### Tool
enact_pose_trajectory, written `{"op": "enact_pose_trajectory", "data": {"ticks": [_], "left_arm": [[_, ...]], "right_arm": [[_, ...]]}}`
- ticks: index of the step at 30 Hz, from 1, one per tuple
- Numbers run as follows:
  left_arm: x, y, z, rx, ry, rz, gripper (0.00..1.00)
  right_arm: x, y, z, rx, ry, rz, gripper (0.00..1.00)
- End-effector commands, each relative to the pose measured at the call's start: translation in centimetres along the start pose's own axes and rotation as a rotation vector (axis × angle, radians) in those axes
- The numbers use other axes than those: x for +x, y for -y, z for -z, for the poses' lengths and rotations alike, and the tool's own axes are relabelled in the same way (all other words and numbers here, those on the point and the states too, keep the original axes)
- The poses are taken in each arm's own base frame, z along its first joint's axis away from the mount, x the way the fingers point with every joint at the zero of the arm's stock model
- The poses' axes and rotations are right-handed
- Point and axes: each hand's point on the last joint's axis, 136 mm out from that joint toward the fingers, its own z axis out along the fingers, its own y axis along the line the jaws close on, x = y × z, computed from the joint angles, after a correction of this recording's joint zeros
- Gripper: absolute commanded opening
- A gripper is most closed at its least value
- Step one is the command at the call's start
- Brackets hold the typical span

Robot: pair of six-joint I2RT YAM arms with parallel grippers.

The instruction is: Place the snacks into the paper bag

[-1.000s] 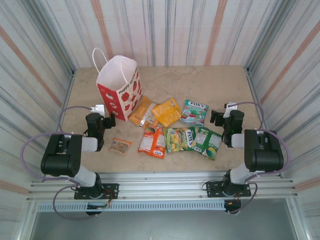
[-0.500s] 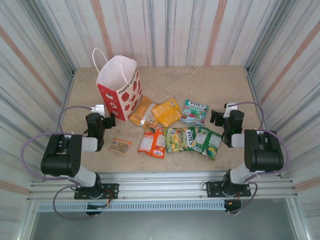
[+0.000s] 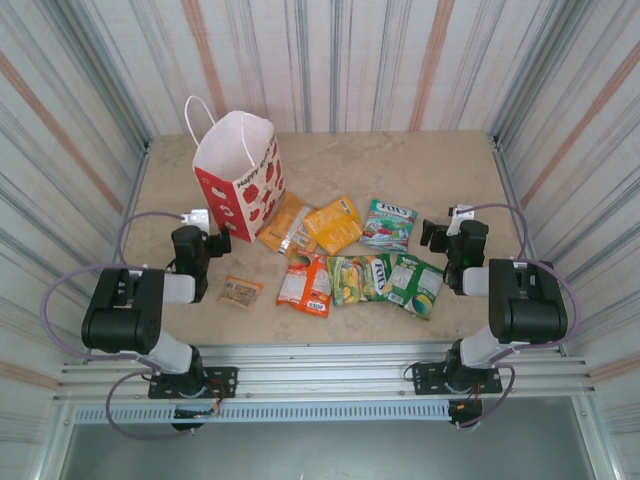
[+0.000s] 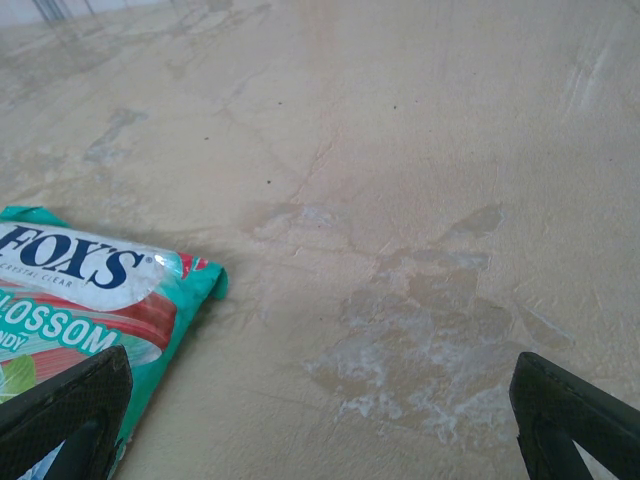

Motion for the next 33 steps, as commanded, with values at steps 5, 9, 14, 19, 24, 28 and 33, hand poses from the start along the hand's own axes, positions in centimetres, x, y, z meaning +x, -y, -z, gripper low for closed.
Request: {"op": "enact_pose_trajectory", "data": {"ticks": [5,9,14,19,24,28,33], "left_arm": [[-1.6,0.0,0.0,0.004,0.043,0.000,0.99],[-2.3,-0.1,0.7,0.003,0.063,0.002,0.99],[-4.7,-0.4,3.5,0.006,0.036,0.041,0.99],[-8.3,0.8,8.4,0.069,0.043,0.076,0.92],[-9.9,3.0,12.9,0.223,-0.034,0.104,0.84],[-9.9,5.8,15.8,0.412,-0.118,0.138,0.81],[-9.0,9.1,18.4,0.634,-0.227,0.237,0.72]], "right_arm": [[-1.1,-0.1,-0.1,0.005,0.033,0.009,0.99],[-1.6,-0.2,0.2,0.004,0.047,0.012,0.99],[-4.7,-0.5,2.1,0.020,-0.036,-0.012,0.99],[-8.6,-1.4,6.1,0.025,-0.084,-0.144,0.99],[-11.1,-4.1,10.4,-0.064,-0.164,-0.284,0.99],[-10.0,-6.7,12.9,-0.136,-0.283,-0.337,0.99],[-6.7,-8.4,14.7,-0.183,-0.445,-0.338,0.99]]}}
